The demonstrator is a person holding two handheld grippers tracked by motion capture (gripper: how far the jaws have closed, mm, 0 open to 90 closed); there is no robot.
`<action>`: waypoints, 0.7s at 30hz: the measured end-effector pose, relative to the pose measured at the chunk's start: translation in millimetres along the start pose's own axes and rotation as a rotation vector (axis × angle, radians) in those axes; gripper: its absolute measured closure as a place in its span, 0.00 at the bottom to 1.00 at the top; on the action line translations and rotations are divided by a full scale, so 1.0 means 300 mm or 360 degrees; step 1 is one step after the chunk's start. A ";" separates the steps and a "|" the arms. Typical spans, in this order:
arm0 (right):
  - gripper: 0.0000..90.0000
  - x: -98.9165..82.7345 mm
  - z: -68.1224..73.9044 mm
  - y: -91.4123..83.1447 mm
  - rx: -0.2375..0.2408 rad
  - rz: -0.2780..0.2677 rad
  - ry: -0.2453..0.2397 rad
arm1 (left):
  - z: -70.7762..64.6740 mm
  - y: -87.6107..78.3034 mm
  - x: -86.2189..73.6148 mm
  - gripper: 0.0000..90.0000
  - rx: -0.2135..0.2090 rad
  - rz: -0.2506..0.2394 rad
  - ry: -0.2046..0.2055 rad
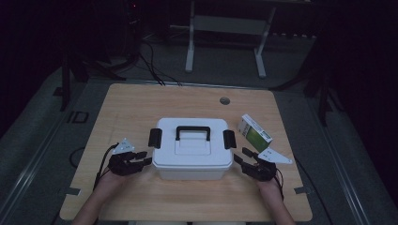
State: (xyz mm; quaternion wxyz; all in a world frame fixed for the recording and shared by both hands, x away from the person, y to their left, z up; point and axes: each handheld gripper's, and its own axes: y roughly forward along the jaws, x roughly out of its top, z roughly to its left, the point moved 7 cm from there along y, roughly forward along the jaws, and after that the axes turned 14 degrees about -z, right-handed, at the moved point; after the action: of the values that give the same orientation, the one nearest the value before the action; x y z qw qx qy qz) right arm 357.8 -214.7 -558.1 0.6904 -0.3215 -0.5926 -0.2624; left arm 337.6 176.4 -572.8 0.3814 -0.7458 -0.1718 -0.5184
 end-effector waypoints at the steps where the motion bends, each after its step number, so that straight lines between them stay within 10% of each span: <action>1: 0.50 0.000 0.000 0.000 0.0000 0.0000 0.0000 | 0.001 -0.002 0.000 0.66 -0.0009 0.0016 0.0003; 7: 0.19 -0.038 0.007 -0.009 0.0107 0.0079 -0.0003 | 0.012 -0.022 -0.010 0.51 -0.0052 0.0185 0.0014; 21: 0.17 -0.053 0.002 -0.036 0.0211 0.0101 -0.0019 | 0.053 -0.087 -0.011 0.39 -0.0092 0.0449 0.0095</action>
State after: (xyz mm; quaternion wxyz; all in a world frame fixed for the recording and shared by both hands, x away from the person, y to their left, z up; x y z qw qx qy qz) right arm 346.9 -221.6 -572.4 0.7145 -0.2954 -0.6023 -0.1985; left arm 329.4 205.8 -568.5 0.4338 -0.7575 -0.0389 -0.4862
